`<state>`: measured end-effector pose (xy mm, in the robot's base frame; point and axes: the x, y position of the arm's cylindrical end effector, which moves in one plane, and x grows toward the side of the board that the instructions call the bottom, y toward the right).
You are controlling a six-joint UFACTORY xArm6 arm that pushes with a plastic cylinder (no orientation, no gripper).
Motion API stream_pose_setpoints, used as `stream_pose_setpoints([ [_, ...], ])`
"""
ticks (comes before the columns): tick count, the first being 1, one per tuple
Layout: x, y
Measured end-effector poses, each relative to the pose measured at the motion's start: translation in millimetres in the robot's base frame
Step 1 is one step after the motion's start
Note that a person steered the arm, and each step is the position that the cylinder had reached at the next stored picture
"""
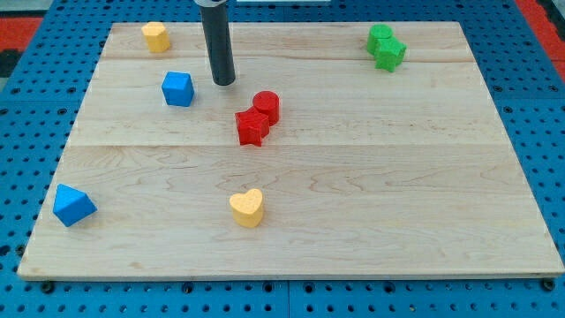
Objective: Place the blue cube above the blue triangle
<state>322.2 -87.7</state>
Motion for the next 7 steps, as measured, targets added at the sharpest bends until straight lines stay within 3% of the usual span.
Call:
stream_pose_setpoints([
  [3, 3.7, 9.5],
  [4, -21.3, -47.7],
  [5, 28.5, -120.6],
  [6, 34.7, -125.3],
  [7, -16.6, -84.1],
])
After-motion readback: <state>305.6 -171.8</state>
